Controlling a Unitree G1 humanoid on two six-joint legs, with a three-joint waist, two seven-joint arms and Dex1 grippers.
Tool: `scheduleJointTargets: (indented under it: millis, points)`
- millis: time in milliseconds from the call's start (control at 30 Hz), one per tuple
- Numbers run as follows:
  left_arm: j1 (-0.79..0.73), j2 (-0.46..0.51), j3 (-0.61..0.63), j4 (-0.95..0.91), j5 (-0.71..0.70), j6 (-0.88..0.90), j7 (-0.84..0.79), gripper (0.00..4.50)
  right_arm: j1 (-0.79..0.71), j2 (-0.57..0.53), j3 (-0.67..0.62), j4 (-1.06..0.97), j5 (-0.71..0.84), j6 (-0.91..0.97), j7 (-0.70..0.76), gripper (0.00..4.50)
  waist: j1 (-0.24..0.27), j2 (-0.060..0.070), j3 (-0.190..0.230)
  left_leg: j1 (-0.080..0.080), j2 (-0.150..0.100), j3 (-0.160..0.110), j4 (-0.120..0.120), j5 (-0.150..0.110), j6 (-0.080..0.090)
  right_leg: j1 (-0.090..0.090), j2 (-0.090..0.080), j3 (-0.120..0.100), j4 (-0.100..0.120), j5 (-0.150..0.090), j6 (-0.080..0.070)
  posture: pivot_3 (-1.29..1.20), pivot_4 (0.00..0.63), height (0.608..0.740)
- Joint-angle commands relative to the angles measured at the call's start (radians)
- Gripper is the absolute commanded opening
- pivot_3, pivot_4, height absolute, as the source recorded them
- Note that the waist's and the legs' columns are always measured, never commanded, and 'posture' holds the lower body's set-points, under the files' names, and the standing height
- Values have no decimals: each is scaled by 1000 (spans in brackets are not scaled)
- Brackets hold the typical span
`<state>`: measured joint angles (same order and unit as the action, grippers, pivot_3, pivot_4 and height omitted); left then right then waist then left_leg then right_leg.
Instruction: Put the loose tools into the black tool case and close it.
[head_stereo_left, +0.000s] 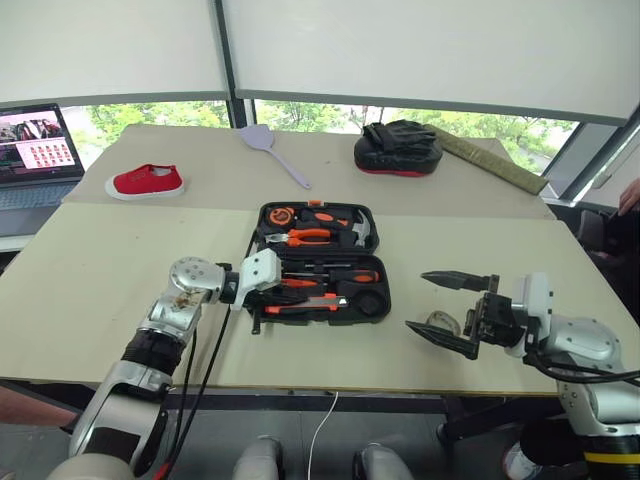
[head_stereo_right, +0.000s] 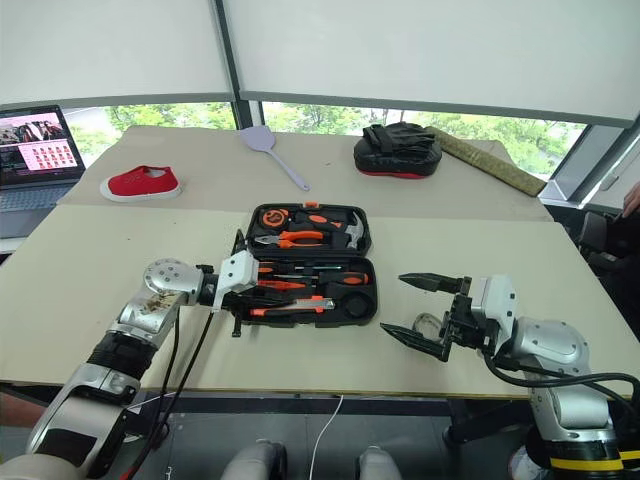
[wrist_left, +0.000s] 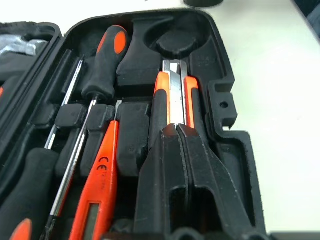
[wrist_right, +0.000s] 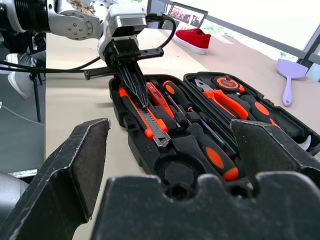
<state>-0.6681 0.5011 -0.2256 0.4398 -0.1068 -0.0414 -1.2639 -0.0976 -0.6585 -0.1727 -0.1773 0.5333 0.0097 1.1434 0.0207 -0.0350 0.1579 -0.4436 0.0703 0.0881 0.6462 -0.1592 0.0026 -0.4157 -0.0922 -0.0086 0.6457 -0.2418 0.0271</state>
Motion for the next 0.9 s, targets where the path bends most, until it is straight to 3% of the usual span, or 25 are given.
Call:
scheduleJointTargets:
  millis: [33,167,367,567,633,767,900]
  points:
    - [38,-21,-39,26,50,79,54,56,8,8,-22,-22,8,-24,-13,4500,6,1,0,2,-1,0,0,1,1,2,0,0,0,0,1,0,150,740]
    - [83,-6,-86,-3,81,133,46,56,17,12,-22,-28,7,-25,-19,4500,3,3,-3,8,0,-1,0,1,1,11,0,-1,-4,-5,0,0,150,740]
    - [101,-16,-93,-7,86,273,75,56,24,18,-16,-32,13,-14,-32,4500,-2,17,-18,13,-1,-1,-1,1,2,15,-1,1,-4,-7,2,0,150,740]
    - [105,-44,-31,-30,15,158,58,56,28,19,-15,-36,20,-4,-37,4500,-3,17,-20,20,-1,-2,-3,0,1,21,-1,0,-5,-10,0,0,150,740]
    - [101,-61,16,-43,-35,108,50,56,30,17,-17,-37,24,0,-36,4500,-3,17,-20,20,-1,-2,-3,-4,-5,21,-1,0,-5,-11,-1,0,150,740]
    - [88,-100,101,-45,-123,42,44,56,34,15,-22,-40,28,4,-36,4500,-3,15,-19,15,-2,-2,-4,-2,0,17,-2,0,-5,-11,-1,0,150,740]
    - [73,-82,72,13,-48,17,85,56,35,15,-21,-42,29,8,-38,4500,-7,13,-18,7,-2,-2,-3,0,4,10,-1,0,-5,-3,1,0,150,740]
